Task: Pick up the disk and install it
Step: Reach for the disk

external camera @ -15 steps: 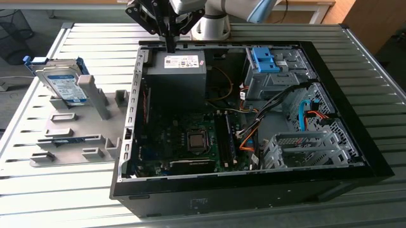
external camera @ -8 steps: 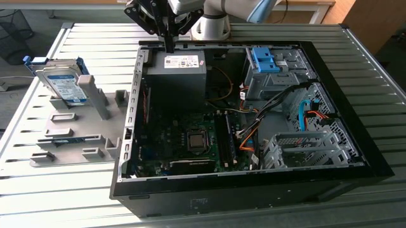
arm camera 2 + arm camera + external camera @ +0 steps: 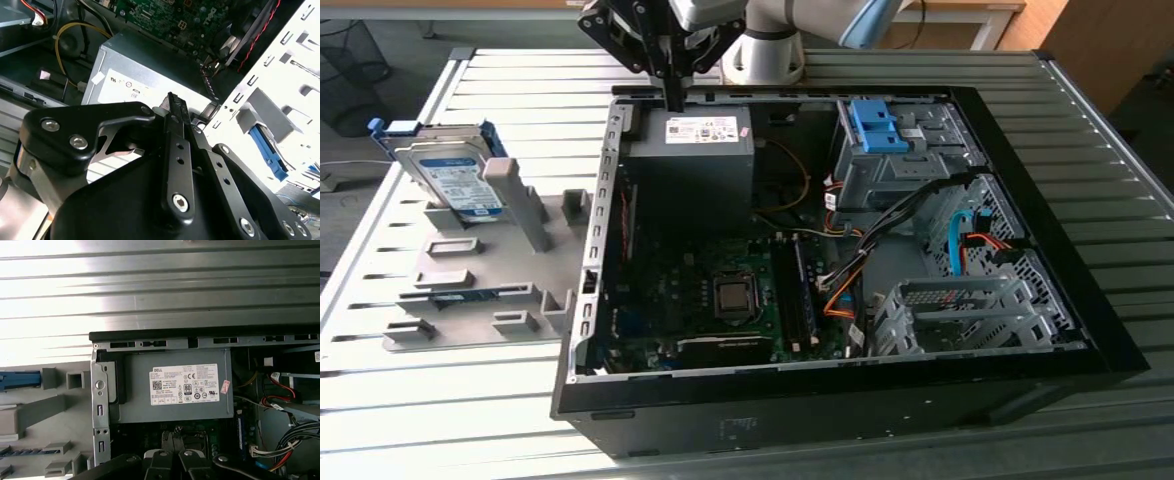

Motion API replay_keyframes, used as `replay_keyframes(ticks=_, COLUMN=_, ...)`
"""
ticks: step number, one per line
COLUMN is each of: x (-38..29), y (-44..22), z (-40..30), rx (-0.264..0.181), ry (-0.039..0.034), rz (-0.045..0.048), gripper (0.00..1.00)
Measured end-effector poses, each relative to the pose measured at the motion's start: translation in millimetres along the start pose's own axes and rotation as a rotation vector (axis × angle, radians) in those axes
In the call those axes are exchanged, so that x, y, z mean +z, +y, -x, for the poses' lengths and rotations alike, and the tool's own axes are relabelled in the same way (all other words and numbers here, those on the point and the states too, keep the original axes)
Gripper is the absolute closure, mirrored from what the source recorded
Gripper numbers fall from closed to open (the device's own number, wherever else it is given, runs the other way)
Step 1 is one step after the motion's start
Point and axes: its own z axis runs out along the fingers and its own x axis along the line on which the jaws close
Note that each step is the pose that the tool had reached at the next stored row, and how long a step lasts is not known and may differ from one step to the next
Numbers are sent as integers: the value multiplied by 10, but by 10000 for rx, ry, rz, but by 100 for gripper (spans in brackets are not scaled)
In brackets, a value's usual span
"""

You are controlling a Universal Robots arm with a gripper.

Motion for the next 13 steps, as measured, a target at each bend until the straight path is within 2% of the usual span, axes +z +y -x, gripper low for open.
replay_keyframes(ticks=13, x=6, y=-3, z=-39, rx=-1, ry=-1, rz=0, gripper=89)
